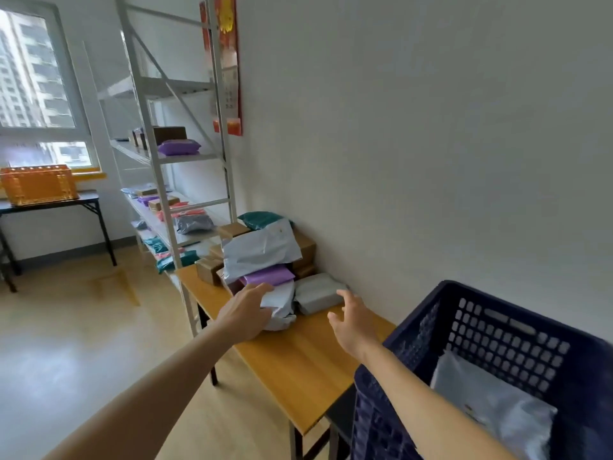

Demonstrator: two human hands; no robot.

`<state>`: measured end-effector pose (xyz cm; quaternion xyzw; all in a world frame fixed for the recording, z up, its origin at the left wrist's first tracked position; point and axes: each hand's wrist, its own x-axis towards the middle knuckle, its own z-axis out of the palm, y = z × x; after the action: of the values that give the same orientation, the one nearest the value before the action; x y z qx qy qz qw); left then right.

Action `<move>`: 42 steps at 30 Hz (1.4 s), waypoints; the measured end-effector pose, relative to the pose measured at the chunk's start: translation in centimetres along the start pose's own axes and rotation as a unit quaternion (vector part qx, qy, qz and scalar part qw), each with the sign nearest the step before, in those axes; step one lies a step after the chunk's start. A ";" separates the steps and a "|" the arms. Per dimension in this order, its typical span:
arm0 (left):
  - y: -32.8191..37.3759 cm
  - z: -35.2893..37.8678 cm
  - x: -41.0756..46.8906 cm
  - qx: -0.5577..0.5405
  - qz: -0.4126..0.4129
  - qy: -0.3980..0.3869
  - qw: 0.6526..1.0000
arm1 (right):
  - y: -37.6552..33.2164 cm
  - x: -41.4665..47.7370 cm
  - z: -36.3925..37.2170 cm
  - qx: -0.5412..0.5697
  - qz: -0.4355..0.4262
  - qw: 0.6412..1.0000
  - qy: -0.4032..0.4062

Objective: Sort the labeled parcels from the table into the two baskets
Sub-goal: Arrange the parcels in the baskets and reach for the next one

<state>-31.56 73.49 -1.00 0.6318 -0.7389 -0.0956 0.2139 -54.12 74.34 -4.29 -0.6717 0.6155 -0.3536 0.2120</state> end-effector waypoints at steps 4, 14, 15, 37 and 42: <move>-6.0 -0.6 2.3 -0.009 -0.012 -0.002 1.000 | -1.9 2.7 5.0 0.016 0.027 0.999 -0.005; -15.8 0.6 12.9 -0.035 -0.019 -0.007 0.999 | -2.4 14.1 13.7 0.029 0.057 0.998 -0.005; -16.6 0.9 14.6 -0.034 -0.021 -0.009 0.999 | -2.2 15.9 14.4 0.030 0.058 0.998 -0.005; -31.4 7.0 47.1 -0.019 -0.027 -0.088 0.996 | 3.5 44.7 27.8 0.016 0.134 0.991 -0.010; -34.4 9.2 53.7 -0.017 0.011 -0.121 0.992 | 3.7 47.8 30.5 -0.016 0.176 0.984 0.017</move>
<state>-10.80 13.62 -12.85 0.6038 -0.7643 -0.1820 0.1346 -34.50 22.53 -16.84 -0.5499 0.7332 -0.3121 0.2502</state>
